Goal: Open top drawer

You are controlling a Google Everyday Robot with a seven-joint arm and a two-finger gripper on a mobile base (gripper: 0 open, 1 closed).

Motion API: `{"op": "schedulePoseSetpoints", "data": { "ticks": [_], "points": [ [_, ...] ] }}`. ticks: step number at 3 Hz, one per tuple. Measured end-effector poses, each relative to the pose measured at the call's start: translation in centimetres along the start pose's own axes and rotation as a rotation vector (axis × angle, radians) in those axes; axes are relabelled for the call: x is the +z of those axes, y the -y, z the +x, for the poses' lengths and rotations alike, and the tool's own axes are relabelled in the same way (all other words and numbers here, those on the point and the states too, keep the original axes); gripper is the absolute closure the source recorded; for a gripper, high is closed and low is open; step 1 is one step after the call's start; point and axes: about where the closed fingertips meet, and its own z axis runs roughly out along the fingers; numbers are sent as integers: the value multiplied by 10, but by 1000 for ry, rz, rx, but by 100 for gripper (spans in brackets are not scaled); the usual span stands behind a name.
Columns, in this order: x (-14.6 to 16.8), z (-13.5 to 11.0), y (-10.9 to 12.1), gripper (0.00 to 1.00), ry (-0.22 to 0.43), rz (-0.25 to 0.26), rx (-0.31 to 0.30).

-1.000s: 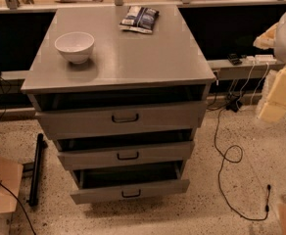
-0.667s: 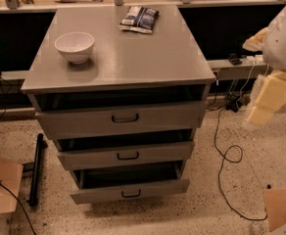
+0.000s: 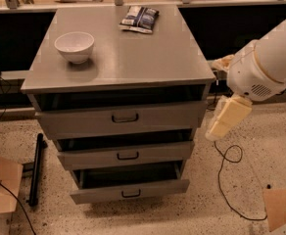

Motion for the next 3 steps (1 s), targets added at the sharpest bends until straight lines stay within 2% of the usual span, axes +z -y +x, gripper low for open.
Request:
{"op": "schedulePoseSetpoints", "data": {
  "ticks": [1,3],
  "points": [
    [10,-3,-1,0,4,-17,-2],
    [100,-24,-2,0,58,-120,-24]
  ]
}}
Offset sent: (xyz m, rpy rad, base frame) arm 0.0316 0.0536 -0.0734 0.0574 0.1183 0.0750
